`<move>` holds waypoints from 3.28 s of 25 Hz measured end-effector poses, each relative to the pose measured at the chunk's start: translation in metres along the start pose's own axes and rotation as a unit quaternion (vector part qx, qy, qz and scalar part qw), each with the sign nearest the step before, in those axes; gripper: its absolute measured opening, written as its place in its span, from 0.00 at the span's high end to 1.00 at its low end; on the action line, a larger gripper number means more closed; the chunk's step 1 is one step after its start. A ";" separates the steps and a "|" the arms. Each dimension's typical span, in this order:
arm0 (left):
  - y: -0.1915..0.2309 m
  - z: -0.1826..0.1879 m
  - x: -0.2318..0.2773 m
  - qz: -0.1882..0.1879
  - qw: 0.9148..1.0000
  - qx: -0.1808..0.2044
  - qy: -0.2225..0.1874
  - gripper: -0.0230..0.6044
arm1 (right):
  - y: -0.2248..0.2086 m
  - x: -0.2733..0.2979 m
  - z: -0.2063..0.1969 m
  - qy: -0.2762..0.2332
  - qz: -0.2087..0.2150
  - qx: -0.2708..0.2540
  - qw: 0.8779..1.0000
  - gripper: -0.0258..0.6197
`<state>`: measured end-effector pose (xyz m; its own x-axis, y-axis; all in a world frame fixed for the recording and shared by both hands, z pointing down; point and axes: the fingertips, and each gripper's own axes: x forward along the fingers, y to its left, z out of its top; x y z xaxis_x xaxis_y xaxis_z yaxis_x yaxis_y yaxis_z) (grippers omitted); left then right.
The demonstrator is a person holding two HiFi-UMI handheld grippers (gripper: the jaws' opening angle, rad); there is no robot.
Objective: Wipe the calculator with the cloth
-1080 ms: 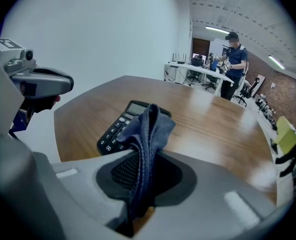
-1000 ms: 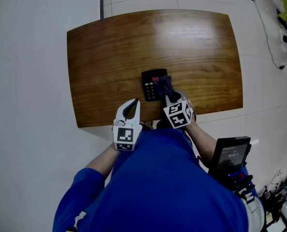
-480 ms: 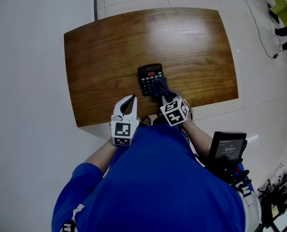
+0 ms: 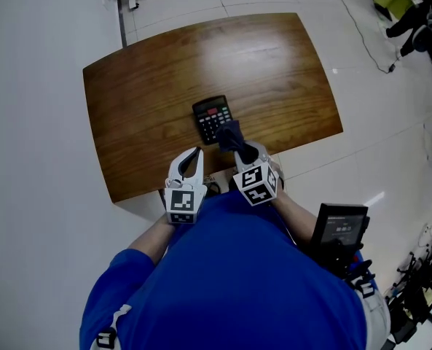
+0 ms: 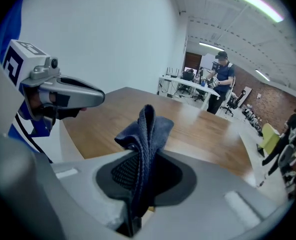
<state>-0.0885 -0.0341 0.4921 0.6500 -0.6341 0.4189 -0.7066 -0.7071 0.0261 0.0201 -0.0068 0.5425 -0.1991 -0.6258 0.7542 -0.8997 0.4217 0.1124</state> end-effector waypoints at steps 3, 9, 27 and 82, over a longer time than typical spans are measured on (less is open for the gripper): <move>-0.013 0.010 -0.005 0.002 1.000 -0.015 -0.019 0.95 | 0.002 -0.016 0.005 -0.022 -0.002 -0.006 1.000 0.86; -0.042 0.031 -0.021 0.021 0.999 -0.009 -0.043 0.95 | 0.002 -0.056 0.008 -0.068 -0.002 -0.013 0.998 0.86; -0.189 0.039 -0.106 0.102 0.991 0.013 -0.088 0.95 | 0.013 -0.209 -0.060 -0.192 0.032 -0.025 0.981 0.86; -0.194 0.037 -0.185 0.069 0.991 -0.021 -0.112 0.95 | 0.074 -0.268 -0.057 -0.242 0.007 0.053 0.969 0.86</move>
<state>-0.0615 0.2091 0.3759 0.5885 -0.7809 0.2094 -0.8013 -0.5979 0.0223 0.0289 0.2294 0.3853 -0.3482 -0.8655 0.3600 -0.9252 0.3792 0.0169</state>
